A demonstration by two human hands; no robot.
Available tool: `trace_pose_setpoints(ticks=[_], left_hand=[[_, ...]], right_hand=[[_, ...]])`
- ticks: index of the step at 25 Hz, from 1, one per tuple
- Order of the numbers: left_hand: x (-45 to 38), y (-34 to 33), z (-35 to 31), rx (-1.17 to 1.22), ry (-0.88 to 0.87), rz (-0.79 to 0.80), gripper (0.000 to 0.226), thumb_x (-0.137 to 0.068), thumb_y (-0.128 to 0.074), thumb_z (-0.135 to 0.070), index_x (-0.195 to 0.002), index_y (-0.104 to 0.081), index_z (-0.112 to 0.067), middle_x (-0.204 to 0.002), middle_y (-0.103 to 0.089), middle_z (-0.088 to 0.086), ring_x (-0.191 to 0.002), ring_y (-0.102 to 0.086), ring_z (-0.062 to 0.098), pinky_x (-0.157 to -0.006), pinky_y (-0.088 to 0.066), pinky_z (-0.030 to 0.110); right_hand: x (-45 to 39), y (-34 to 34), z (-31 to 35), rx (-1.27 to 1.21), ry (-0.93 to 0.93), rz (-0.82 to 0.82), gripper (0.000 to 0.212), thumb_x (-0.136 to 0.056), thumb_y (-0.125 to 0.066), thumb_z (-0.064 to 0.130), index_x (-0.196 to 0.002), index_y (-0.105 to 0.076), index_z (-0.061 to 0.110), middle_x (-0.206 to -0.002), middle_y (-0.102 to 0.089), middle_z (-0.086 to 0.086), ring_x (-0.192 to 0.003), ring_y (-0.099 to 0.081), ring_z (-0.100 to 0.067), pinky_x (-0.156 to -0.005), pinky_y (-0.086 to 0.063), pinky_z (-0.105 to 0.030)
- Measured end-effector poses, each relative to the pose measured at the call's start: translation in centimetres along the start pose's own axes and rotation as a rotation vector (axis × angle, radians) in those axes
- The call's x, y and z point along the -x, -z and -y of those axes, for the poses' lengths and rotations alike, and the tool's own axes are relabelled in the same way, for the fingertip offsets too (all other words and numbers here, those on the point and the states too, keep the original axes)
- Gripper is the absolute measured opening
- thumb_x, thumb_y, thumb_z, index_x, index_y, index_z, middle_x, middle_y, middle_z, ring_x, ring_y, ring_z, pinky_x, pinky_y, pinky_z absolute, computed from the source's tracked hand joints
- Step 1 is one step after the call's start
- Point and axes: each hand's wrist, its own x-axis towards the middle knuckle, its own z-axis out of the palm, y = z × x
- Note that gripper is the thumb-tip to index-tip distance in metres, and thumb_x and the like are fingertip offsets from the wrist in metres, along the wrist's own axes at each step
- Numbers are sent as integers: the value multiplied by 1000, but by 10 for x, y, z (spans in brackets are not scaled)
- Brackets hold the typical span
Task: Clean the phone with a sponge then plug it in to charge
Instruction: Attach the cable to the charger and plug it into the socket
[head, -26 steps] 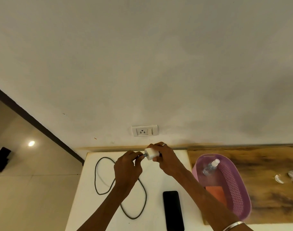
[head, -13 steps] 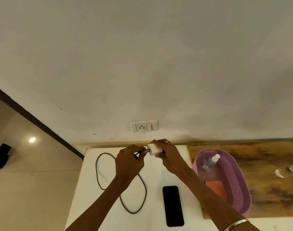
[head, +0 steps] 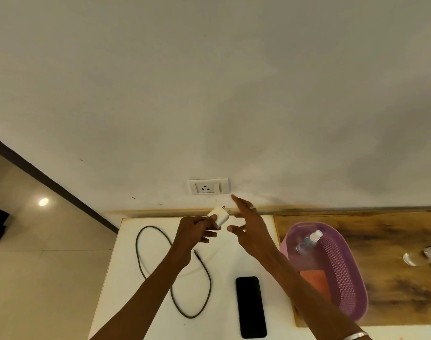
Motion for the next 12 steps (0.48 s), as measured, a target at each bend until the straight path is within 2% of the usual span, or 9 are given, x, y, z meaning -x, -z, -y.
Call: trace_pose_setpoints(ticks=[3, 6, 9, 12], left_hand=[[-6, 0, 0, 129, 0, -128, 21, -92, -71, -24, -90, -77, -3, -87, -80, 9, -75, -75, 18, -72, -53, 29], [-17, -1, -5, 233, 43, -169, 19, -90, -72, -17, -88, -75, 2, -92, -77, 16, -80, -74, 23, -76, -56, 30], [-28, -7, -9, 342, 111, -190, 17, -89, -74, -14, -90, -72, 4, -90, -73, 19, -82, -72, 27, -74, -56, 31], [-39, -13, -10, 412, 150, -238, 19, -88, -75, -15, -93, -71, 3, -90, -73, 16, -86, -72, 28, -72, -55, 29]], right_hand=[[6, 6, -11, 10, -112, -73, 74, -87, -70, 15, -149, -32, 32, -141, -41, 10, -98, -59, -2, -82, -52, -21], [19, 10, -27, 135, -174, 1, 72, -90, -66, 12, -150, -30, 29, -149, -39, 2, -100, -62, -3, -83, -50, -19], [24, 12, -38, 191, -194, 88, 71, -92, -63, 14, -151, -27, 27, -150, -37, 3, -111, -59, -7, -88, -49, -21], [19, 13, -44, 248, -204, 116, 68, -94, -60, 15, -152, -26, 24, -154, -33, 1, -131, -48, -15, -103, -45, -30]])
